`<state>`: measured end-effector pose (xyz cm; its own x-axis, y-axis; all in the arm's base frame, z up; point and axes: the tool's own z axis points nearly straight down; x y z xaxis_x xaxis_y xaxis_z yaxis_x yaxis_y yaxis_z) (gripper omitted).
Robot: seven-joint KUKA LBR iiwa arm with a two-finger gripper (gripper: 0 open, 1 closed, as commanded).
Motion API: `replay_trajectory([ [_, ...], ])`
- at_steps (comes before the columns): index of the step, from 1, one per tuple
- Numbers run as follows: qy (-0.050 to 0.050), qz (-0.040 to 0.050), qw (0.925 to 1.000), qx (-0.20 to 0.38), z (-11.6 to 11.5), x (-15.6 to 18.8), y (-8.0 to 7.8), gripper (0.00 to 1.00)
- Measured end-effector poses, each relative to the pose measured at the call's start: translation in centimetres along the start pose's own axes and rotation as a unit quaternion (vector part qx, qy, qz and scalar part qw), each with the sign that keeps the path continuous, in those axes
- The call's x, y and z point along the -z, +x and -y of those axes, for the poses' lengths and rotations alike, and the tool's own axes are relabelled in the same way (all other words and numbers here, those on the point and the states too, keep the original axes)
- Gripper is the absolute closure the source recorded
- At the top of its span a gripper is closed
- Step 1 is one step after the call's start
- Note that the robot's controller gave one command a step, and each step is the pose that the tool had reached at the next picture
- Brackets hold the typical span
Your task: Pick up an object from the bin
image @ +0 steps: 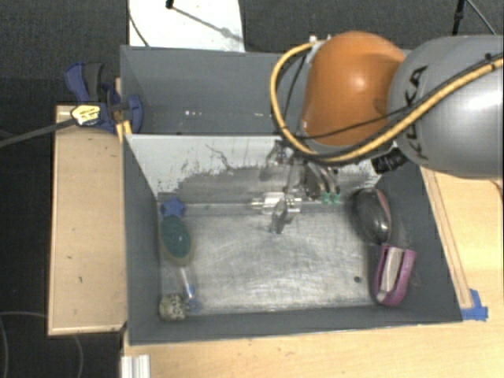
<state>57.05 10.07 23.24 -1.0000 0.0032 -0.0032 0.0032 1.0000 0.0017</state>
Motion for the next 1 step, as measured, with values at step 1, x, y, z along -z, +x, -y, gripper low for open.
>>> replay_trajectory([
  [1,0.000,-0.0001,0.9992,0.040,3.12,-15.94,-0.98,0.00],
])
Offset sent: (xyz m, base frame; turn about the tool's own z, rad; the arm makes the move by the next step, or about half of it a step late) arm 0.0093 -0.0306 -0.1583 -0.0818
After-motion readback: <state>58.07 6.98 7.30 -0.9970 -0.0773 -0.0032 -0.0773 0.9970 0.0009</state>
